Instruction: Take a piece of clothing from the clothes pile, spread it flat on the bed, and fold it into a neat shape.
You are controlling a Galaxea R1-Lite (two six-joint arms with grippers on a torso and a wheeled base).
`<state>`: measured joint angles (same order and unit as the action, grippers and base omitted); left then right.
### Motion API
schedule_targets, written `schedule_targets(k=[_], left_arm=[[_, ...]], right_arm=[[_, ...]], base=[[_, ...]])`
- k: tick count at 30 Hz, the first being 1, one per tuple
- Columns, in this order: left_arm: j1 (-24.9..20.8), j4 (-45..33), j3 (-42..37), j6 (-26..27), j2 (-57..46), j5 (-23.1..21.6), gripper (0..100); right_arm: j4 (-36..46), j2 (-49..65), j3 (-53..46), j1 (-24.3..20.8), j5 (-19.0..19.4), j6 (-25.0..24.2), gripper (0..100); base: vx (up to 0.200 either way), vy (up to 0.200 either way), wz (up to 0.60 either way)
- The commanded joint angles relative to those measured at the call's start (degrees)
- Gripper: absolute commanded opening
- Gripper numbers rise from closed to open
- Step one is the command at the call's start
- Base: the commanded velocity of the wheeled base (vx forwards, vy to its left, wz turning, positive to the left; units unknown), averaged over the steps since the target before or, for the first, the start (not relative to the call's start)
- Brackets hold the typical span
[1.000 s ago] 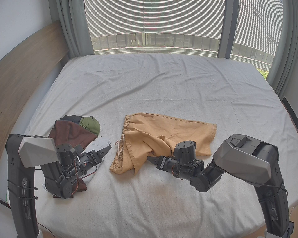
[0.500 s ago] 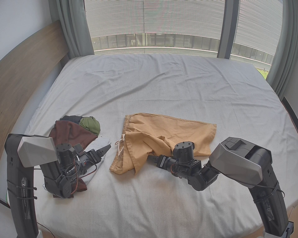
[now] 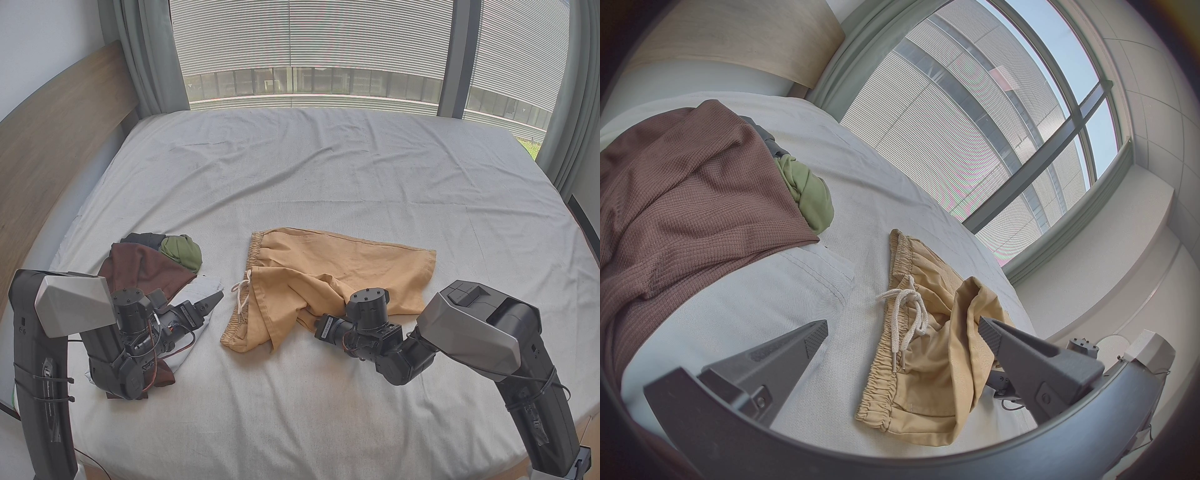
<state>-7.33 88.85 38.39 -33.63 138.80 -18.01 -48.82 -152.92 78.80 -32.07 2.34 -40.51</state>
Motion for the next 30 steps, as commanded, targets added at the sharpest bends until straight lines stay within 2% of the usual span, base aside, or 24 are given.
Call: schedule_targets(k=[1,4,16,30], left_arm=[[-0.06,0.01,0.02,-0.03,-0.02,-0.01,100],[-0.06,0.01,0.02,-0.03,-0.02,-0.01,100],[-0.06,0.01,0.02,-0.03,0.07,-0.01,100],[-0.06,0.01,0.02,-0.03,-0.02,-0.01,100]], right_arm=[[-0.13,-0.01,-0.84,0.08,-0.76,-0.01,0],[-0.31,1.48,-3.74,0.08,-2.08,0.08,0],[-0.92,15.81,-19.74,1.14,-1.9,0.34,0],[-0.66,20.91,-29.76,8.08,-1.46,3.16,0]], base=[[0.0,0.0,0.0],[0.0,0.0,0.0],[0.0,0.0,0.0],[0.0,0.0,0.0]])
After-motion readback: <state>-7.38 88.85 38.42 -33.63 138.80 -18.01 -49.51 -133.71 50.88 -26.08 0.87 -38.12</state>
